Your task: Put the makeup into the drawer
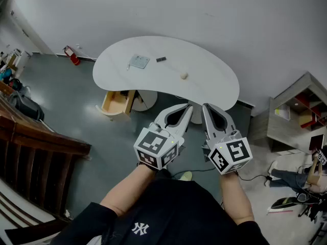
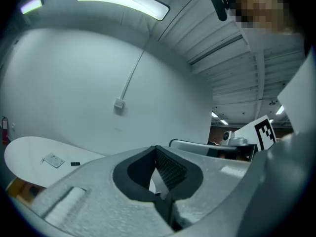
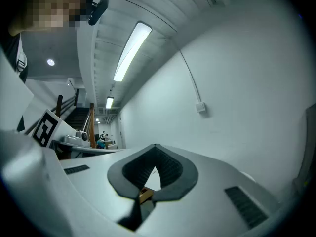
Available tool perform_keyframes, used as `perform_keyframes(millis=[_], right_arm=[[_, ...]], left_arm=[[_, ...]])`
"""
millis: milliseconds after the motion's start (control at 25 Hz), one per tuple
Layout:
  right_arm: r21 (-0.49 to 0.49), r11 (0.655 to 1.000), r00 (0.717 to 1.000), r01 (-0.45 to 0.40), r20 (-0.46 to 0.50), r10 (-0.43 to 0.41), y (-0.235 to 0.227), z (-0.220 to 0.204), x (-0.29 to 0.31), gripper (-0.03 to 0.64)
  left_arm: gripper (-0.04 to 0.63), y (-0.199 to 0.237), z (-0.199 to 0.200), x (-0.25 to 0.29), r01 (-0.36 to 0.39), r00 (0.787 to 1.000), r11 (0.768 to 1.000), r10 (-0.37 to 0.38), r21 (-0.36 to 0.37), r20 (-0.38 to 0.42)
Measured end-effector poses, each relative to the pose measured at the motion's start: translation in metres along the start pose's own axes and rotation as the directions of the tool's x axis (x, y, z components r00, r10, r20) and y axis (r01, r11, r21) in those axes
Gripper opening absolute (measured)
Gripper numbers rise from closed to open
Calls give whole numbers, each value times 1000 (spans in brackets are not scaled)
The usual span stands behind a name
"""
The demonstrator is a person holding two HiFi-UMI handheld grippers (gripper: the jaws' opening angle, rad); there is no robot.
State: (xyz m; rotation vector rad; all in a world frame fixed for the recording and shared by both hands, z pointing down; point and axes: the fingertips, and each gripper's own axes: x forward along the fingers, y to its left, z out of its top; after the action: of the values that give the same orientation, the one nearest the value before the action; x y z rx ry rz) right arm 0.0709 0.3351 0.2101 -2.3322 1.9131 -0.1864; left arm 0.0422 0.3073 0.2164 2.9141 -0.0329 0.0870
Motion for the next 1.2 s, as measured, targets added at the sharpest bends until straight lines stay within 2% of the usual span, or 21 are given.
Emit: perform_keyframes(millis=[440,640,1200], right_arm=[[21,999,1000,27,-5,-27,-7,-5,32,14],[74,997,1000,18,10,-19,-11,-6,49,15],[104,987,992,122,25,-125,-14,-11,106,15]], left_arm=[[9,37,5,13,14,1000,1000,-14,1,-13],[9,58,6,19,29,999,1000,-29,6,-18],[9,145,-1,11,37,998,999,-37,-4,-42]])
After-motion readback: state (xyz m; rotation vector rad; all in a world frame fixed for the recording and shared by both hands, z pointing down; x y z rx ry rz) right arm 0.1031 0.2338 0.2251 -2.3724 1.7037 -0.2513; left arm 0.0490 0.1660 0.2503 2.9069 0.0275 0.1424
